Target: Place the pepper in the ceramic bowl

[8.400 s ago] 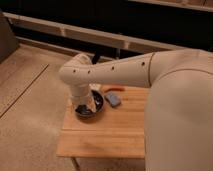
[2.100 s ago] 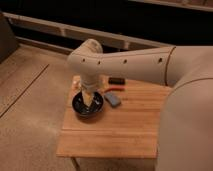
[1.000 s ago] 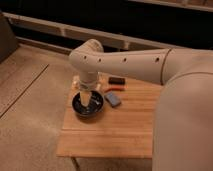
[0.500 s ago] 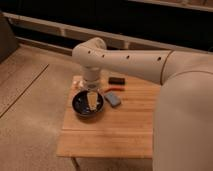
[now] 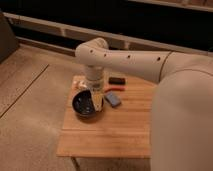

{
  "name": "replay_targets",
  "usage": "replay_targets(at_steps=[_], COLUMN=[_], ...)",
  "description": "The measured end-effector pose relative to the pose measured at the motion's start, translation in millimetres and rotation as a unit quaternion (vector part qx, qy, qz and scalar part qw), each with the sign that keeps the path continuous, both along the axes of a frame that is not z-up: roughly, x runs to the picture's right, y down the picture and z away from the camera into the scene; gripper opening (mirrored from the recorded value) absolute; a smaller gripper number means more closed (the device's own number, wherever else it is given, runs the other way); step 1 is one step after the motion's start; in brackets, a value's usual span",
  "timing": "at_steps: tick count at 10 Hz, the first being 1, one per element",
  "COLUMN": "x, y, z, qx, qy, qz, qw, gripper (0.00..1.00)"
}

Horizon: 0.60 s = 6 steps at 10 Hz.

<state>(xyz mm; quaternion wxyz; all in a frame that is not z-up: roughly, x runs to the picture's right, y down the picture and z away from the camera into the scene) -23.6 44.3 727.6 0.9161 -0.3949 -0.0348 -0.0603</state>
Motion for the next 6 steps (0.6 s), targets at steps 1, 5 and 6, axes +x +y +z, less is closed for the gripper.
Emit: replay_targets(at_steps=[1, 5, 6], x=[22, 61, 65], y=[-13, -50, -55], z=[19.7, 70.9, 79.1], qx=[0.014, 0.068, 0.080], qy=[0.022, 0.013, 0.004], qz=[0.017, -0.036, -0.042], qw=[0.9995, 0.9970, 0.9959], gripper=[0.65, 0.65, 0.65])
